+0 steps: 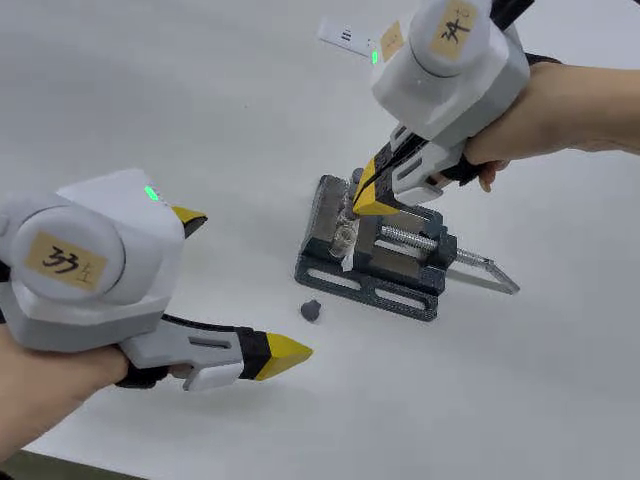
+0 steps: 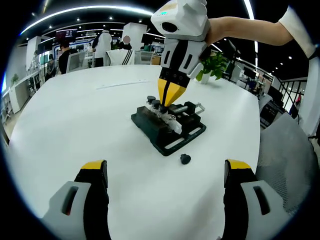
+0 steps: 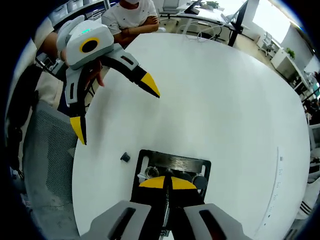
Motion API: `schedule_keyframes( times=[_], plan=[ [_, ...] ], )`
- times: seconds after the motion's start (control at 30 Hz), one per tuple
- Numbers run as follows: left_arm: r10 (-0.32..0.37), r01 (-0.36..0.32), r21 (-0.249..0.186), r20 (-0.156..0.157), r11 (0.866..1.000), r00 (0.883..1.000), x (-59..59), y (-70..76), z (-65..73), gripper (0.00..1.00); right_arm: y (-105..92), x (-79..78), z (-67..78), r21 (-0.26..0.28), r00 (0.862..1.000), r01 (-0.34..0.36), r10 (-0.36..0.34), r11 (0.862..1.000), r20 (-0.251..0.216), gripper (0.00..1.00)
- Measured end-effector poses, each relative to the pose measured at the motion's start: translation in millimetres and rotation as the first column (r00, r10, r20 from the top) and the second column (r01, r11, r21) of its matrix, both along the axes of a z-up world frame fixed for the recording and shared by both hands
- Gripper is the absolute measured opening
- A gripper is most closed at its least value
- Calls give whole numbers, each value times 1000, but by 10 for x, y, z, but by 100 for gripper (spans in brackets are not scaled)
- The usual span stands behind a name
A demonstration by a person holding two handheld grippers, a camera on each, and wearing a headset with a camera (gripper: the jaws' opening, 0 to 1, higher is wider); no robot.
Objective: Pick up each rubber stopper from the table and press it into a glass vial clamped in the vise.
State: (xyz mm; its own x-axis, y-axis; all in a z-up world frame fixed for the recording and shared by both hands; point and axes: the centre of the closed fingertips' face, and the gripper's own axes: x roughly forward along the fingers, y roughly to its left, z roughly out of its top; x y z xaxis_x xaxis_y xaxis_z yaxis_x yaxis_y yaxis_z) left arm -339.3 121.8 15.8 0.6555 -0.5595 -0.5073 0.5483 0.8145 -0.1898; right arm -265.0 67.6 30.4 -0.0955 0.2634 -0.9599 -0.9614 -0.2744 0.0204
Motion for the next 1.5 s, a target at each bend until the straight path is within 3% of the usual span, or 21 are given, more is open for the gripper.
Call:
schedule_keyframes(
  times=[0.43, 0.67, 1.17, 1.2, 1.37, 1.5],
  plan=[
    [20, -20, -15, -7, 1000, 1000, 35, 9, -27, 96, -2, -1, -8, -23, 1000, 22, -23, 999, -10, 0],
    [25, -25, -24, -3, 999, 1000, 61, -8, -21, 96, 3, 25, -21, -56, 1000, -12, 13, 998, 8, 0],
    [34, -34, -33, -3, 999, 999, 77, -11, -43, 95, -8, 46, -37, -80, 999, 29, -30, 996, -19, 0],
    [34, -34, -35, -3, 999, 999, 77, -15, -41, 95, -8, 46, -39, -75, 998, 52, -55, 996, -38, 0],
    [31, -31, -35, -8, 999, 999, 70, -40, -53, 95, -5, 25, -32, -102, 999, 9, -12, 995, -33, 0],
    [33, -33, -36, -9, 999, 999, 64, -43, -59, 95, 6, 34, -31, -118, 999, 12, -17, 993, -47, 0]
  ],
)
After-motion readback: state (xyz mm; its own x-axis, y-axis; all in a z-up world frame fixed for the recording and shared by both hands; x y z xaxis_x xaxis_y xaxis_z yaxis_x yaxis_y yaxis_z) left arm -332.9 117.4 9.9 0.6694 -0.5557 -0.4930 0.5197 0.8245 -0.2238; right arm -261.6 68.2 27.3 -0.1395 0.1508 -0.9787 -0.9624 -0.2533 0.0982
